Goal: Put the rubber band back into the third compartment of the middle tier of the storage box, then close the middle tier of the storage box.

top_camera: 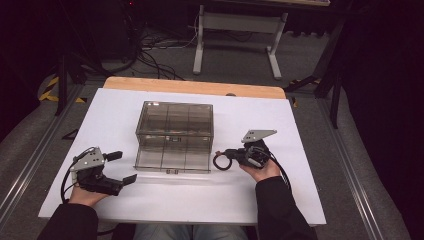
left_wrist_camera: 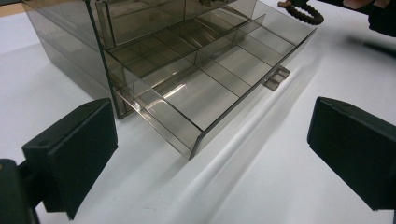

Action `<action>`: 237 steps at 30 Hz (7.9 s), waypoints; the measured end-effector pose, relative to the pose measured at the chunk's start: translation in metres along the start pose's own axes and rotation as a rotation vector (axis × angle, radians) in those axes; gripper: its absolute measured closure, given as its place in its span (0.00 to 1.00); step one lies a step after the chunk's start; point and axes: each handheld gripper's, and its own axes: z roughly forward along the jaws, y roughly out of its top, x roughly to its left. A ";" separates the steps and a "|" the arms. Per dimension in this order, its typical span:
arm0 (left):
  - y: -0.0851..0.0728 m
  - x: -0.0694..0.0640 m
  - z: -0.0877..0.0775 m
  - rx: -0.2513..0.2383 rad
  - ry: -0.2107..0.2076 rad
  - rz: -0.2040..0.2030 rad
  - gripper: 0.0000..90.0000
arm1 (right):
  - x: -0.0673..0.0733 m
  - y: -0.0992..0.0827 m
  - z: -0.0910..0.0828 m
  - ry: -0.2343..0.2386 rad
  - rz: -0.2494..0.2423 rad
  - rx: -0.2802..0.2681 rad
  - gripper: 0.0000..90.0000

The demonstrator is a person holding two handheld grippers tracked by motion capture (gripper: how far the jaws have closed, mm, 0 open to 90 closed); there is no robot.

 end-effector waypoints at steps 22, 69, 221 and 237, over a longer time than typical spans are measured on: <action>-0.001 0.000 -0.002 -0.006 0.005 -0.008 0.03 | 0.013 0.024 -0.014 0.002 -0.033 -0.013 0.97; 0.000 0.002 -0.004 -0.016 0.009 0.001 0.03 | 0.042 0.063 0.037 0.031 -0.151 0.043 0.97; 0.000 0.002 -0.004 -0.017 0.005 -0.005 0.03 | 0.133 0.047 0.104 0.258 -0.279 0.195 1.00; 0.000 0.002 -0.004 -0.013 0.004 0.002 0.03 | 0.137 0.039 0.117 0.207 -0.306 0.248 1.00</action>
